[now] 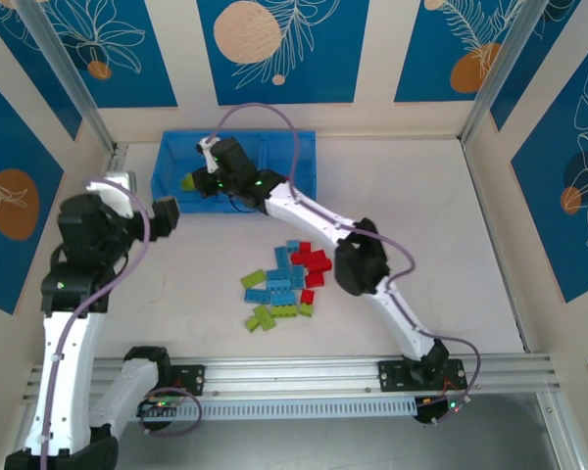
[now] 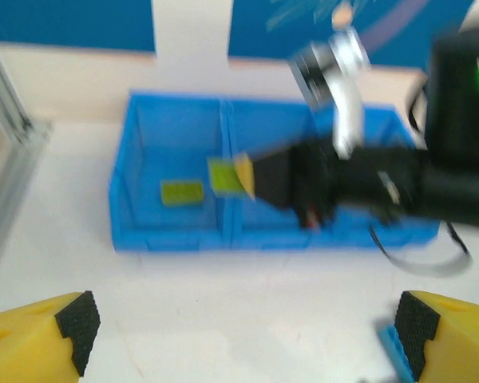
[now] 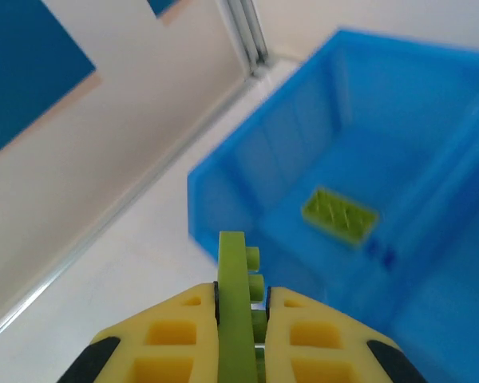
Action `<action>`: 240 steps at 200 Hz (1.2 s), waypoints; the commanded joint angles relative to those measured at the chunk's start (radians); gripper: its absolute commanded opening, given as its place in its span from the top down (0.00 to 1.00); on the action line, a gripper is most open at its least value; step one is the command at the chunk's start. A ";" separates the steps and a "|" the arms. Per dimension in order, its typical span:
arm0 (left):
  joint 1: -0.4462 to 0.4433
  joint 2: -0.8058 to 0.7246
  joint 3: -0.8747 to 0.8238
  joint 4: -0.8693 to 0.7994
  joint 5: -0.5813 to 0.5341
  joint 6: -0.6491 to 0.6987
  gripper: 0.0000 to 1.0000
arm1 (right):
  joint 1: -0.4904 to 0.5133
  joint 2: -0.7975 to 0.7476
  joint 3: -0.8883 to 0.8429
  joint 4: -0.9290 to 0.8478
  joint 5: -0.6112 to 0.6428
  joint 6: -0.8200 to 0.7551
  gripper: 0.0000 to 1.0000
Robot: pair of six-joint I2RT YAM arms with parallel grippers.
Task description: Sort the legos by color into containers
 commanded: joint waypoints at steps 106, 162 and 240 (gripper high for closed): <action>-0.005 0.033 -0.216 0.130 0.036 0.090 0.03 | -0.017 0.167 0.305 0.151 -0.048 -0.077 0.45; -0.008 0.117 -0.184 0.068 0.099 -0.042 0.01 | -0.077 -0.275 -0.026 -0.375 -0.141 0.183 0.40; -0.583 0.223 -0.139 -0.138 -0.144 -0.326 0.11 | -0.141 -1.169 -1.205 -0.375 -0.035 0.353 0.35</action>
